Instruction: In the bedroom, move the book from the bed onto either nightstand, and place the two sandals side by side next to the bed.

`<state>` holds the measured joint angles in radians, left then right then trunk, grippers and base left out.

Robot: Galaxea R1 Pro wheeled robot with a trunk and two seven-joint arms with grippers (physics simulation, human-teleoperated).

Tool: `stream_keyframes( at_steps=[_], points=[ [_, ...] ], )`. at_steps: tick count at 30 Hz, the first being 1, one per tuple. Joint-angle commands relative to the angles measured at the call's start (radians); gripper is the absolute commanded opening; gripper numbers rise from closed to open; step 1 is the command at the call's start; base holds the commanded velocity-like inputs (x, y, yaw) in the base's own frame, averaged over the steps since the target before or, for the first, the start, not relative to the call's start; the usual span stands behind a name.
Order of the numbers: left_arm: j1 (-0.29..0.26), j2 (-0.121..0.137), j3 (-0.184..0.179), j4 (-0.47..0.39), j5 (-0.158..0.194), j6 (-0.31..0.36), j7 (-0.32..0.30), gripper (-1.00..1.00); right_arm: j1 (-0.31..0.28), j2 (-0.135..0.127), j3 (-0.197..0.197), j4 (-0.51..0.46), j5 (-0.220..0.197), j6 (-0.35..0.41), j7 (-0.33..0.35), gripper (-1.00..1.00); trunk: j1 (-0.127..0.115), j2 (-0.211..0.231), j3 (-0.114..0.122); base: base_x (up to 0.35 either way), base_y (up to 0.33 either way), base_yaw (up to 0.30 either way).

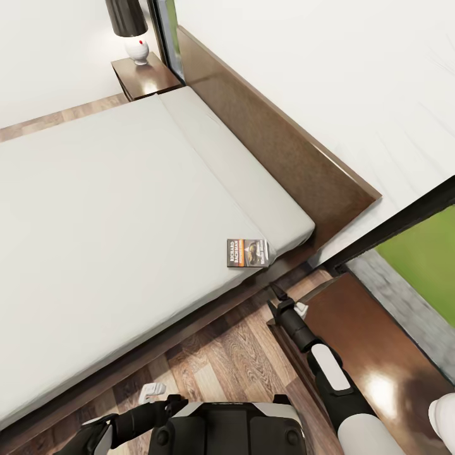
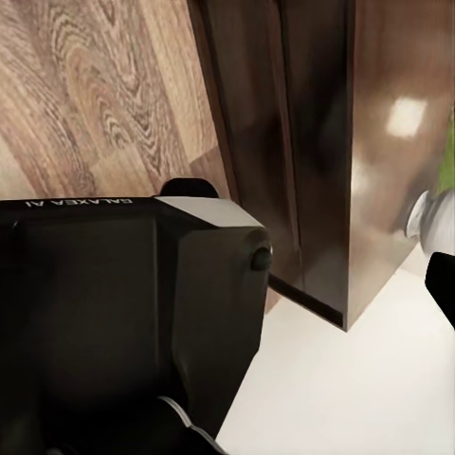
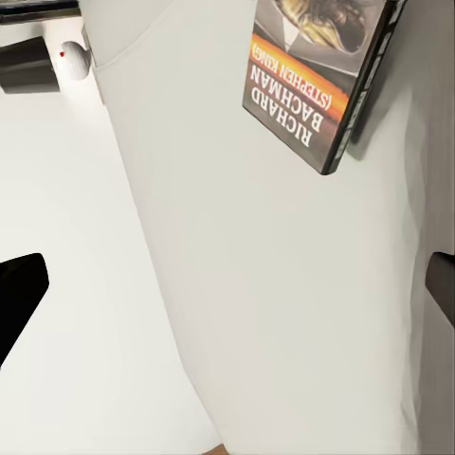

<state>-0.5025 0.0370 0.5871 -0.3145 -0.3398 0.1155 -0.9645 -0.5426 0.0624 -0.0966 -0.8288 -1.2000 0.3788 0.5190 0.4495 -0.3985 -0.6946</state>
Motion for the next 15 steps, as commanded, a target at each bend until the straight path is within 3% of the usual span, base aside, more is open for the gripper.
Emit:
stream_keyframes(
  at_steps=[1,7,15],
  points=[
    [-0.001,-0.003,0.008,-0.001,-0.005,0.01,-0.007,1.0,0.0,0.001,-0.006,0.0,-0.007,0.008,0.0,1.0,0.001,-0.001,-0.001,0.0,0.0,0.0],
    [0.0,-0.014,0.008,-0.001,-0.006,0.01,-0.006,1.0,0.0,-0.001,-0.008,-0.015,-0.008,-0.009,0.0,1.0,0.001,-0.001,-0.001,0.0,0.0,0.0],
    [0.0,-0.017,0.008,-0.001,-0.007,0.01,-0.006,1.0,0.0,-0.001,-0.007,-0.15,-0.008,-0.035,0.0,1.0,0.001,-0.001,-0.001,0.0,0.0,0.0]
  ],
)
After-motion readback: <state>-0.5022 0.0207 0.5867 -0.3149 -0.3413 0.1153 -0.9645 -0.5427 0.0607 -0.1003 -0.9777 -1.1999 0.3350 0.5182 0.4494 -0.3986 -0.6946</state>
